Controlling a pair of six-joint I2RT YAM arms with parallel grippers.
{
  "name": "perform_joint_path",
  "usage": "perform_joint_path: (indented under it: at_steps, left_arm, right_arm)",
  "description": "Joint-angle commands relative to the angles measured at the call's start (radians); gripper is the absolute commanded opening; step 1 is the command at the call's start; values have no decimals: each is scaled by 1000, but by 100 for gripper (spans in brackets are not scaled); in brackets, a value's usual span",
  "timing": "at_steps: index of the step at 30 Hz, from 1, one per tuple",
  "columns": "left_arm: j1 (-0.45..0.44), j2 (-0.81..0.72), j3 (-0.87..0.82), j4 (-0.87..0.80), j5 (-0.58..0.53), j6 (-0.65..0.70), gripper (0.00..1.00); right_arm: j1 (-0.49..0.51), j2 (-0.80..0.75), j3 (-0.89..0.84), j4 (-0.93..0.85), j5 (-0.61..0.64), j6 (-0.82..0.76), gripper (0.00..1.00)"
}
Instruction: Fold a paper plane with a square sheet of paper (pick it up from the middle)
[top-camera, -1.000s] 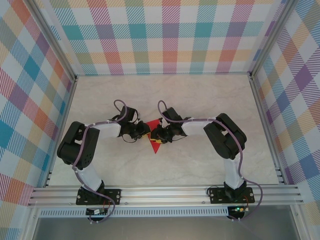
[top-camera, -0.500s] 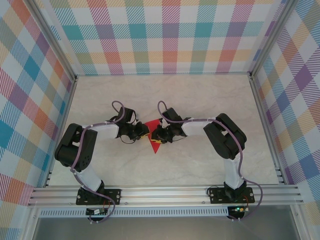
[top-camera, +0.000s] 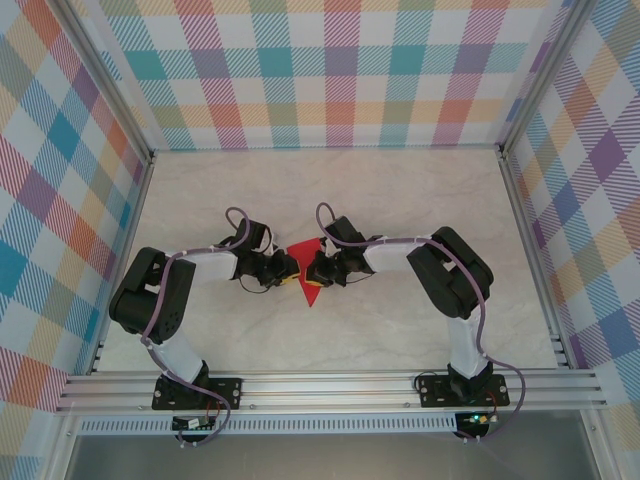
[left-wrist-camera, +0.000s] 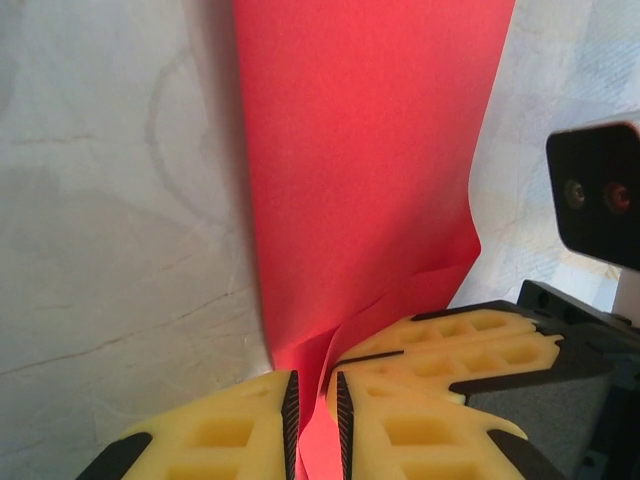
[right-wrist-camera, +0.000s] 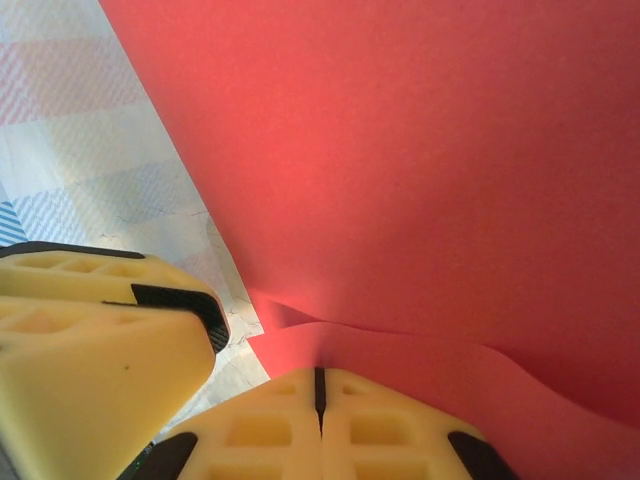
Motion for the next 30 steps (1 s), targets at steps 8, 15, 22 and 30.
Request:
perform_joint_path:
  at_steps: [8, 15, 22, 30]
  left_arm:
    - [-15, -2, -6, 26, 57, 48, 22]
    - [-25, 32, 14, 18, 55, 56, 21]
    - [-33, 41, 27, -21, 24, 79, 21]
    - [-39, 58, 36, -23, 24, 81, 17]
  right_arm:
    - [3, 9, -22, -35, 32, -3, 3]
    - [3, 10, -22, -35, 31, 0, 3]
    - [2, 10, -22, -34, 30, 2, 3]
    - [2, 10, -20, -31, 27, 3, 3]
